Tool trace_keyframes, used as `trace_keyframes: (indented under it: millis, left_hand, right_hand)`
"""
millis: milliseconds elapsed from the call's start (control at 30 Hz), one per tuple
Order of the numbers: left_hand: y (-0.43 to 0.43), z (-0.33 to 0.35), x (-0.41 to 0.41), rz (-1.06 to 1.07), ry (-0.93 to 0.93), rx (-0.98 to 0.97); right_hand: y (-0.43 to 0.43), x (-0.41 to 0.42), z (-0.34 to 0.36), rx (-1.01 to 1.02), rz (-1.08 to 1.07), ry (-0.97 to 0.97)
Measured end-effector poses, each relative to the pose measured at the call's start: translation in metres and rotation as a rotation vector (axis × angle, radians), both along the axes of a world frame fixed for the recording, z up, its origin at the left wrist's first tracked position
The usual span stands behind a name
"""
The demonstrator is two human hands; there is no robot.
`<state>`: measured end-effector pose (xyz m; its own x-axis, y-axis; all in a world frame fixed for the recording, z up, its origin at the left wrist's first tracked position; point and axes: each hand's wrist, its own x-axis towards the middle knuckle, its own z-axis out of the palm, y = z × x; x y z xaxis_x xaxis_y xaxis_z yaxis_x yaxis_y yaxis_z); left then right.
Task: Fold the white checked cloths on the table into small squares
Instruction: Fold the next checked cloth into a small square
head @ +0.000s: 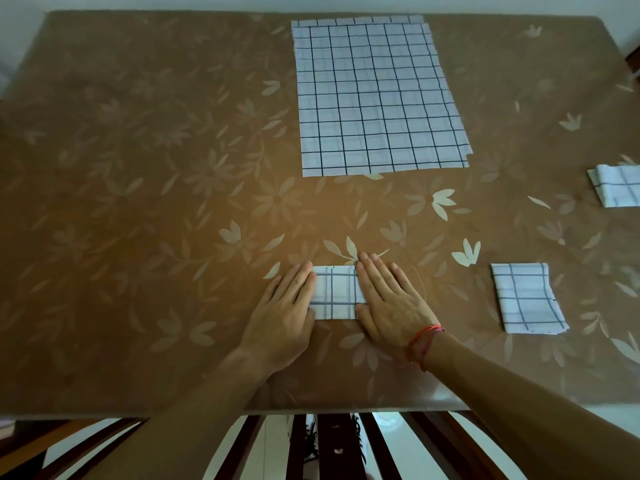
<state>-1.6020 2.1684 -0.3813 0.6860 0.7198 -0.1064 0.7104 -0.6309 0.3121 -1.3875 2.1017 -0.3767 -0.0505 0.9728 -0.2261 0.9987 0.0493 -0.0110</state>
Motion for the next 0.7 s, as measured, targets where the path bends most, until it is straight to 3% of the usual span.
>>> trace_keyframes:
  millis: [167, 367, 567, 700]
  left_hand:
    - [0.014, 0.021, 0.016, 0.093, -0.122, -0.100]
    - [0.031, 0.032, 0.037, 0.272, -0.086, -0.232]
    - [0.030, 0.048, 0.036, 0.446, -0.344, -0.469]
    - [0.022, 0.069, 0.030, 0.501, -0.516, -0.616]
  right_hand:
    - [0.004, -0.005, 0.005, -0.016, -0.044, 0.041]
    - [0.015, -0.006, 0.023, -0.083, -0.029, 0.132]
    - [0.026, -0.012, 0.042, 0.039, -0.031, 0.090]
    - [0.033, -0.020, 0.075, 0.059, -0.058, 0.181]
